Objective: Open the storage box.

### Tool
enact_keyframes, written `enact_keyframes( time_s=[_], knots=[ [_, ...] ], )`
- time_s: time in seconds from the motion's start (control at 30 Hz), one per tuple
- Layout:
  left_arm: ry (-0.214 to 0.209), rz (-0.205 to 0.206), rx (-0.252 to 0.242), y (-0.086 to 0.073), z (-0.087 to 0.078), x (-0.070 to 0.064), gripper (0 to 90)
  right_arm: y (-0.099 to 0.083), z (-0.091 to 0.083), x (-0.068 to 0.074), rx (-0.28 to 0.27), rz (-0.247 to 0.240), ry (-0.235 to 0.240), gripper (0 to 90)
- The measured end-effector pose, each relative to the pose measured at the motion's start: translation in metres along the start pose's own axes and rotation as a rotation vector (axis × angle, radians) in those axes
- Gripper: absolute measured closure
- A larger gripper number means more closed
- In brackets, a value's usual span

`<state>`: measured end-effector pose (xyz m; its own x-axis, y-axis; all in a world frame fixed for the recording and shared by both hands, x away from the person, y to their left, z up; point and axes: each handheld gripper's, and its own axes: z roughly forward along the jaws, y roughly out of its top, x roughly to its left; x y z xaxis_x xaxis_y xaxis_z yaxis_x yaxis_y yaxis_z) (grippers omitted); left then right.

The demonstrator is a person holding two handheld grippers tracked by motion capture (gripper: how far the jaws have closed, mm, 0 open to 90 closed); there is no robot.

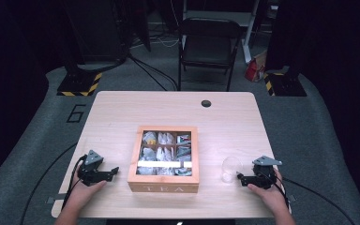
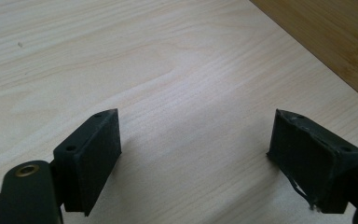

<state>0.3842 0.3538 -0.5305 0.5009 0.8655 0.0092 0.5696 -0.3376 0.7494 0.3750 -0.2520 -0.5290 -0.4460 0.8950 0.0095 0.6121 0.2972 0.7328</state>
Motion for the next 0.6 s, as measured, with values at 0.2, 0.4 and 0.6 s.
enact_keyframes(
  time_s=[0.2, 0.4, 0.6],
  knots=[
    [0.001, -0.003, -0.001, 0.0024, 0.0027, -0.0008, 16.6, -0.001, -0.0012, -0.0003, -0.005, -0.007, 0.002, 10.3],
    [-0.002, -0.003, 0.008, 0.0026, 0.0017, -0.0011, 17.1, -0.0005, -0.0007, -0.0007, -0.006, -0.008, 0.005, 10.4],
    [0.001, -0.01, 0.003, 0.0026, 0.002, -0.0018, 17.1, -0.0011, -0.0017, 0.0, -0.011, -0.016, 0.013, 13.7]
  ],
)
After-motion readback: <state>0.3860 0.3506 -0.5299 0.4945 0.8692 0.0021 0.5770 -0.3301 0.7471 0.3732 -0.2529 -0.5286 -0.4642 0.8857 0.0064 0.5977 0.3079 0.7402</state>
